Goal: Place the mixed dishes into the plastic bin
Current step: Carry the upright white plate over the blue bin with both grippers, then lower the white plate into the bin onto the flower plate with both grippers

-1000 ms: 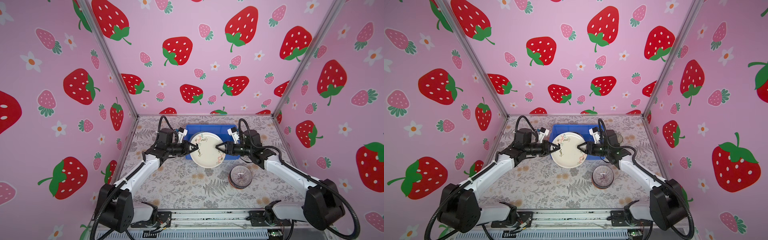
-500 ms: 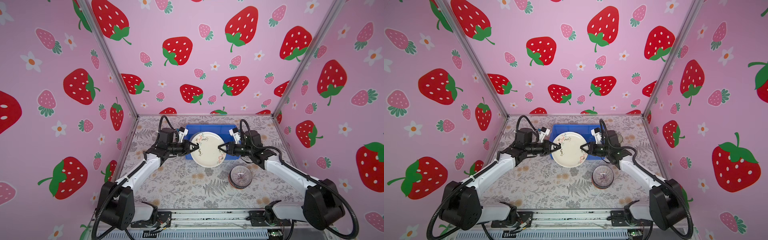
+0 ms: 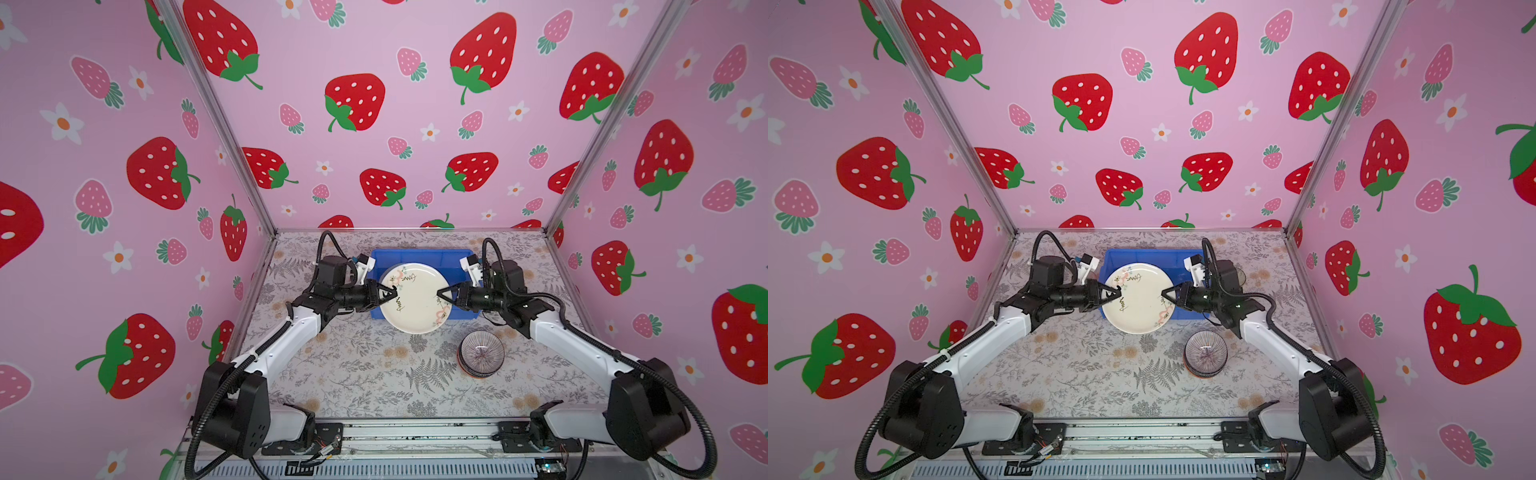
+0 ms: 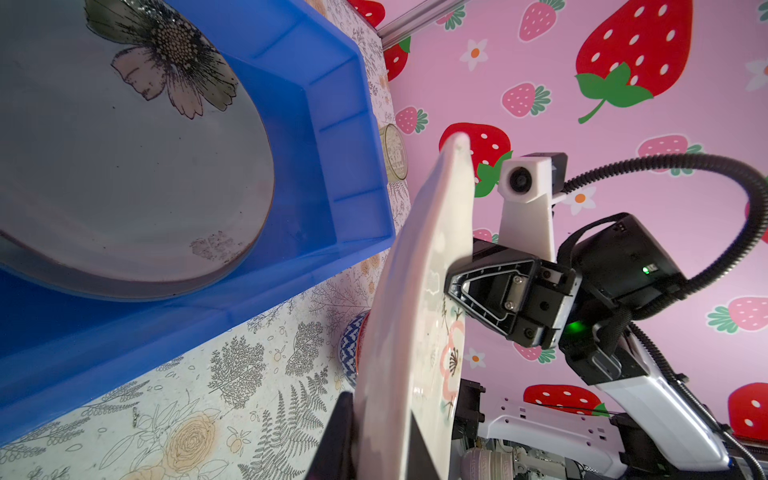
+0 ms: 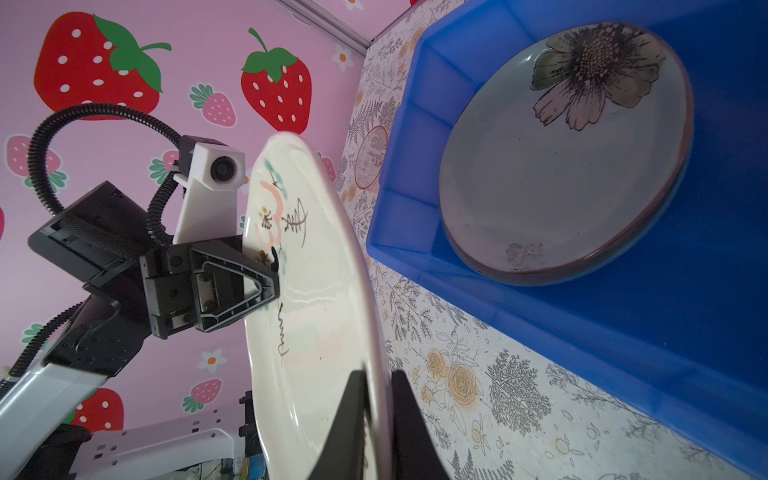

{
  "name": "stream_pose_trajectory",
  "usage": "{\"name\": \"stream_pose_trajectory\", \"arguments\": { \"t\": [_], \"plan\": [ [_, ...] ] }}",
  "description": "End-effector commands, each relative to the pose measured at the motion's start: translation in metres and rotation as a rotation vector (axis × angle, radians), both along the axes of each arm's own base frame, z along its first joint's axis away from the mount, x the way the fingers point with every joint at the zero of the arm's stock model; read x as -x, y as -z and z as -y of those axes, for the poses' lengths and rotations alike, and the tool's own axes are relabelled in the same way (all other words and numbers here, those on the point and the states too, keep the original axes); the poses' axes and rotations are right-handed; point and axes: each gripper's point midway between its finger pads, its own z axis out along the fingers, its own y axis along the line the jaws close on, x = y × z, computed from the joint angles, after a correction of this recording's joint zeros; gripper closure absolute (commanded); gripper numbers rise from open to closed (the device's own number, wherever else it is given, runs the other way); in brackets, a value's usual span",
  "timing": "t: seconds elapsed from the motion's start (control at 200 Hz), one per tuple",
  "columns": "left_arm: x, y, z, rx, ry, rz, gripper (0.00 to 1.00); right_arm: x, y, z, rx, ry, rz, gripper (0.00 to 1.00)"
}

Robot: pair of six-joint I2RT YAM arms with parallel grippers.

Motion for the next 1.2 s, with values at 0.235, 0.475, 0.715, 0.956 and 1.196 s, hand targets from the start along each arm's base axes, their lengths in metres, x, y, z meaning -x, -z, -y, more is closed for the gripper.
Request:
{"name": "stream_pose_trajectory", "arguments": {
  "t": [0.235, 0.475, 0.715, 0.956, 1.196],
  "plan": [
    [-0.002, -0.012, 0.009, 0.010, 0.035, 0.063, 0.62, 0.000, -0.020, -0.008, -0.019, -0.023, 0.078, 1.00],
    [0.000, -0.015, 0.003, -0.027, 0.013, 0.090, 0.24, -0.008, -0.023, -0.007, -0.012, -0.001, 0.080, 1.00],
    [-0.008, -0.027, -0.011, -0.089, -0.024, 0.143, 0.01, -0.024, -0.037, -0.004, -0.007, 0.032, 0.104, 1.00],
    [-0.038, -0.057, -0.059, -0.240, -0.170, 0.247, 0.01, -0.048, -0.046, 0.002, 0.006, 0.084, 0.118, 1.00],
    [-0.079, -0.086, -0.099, -0.371, -0.312, 0.341, 0.01, -0.085, -0.052, 0.001, 0.044, 0.134, 0.142, 1.00]
  ]
}}
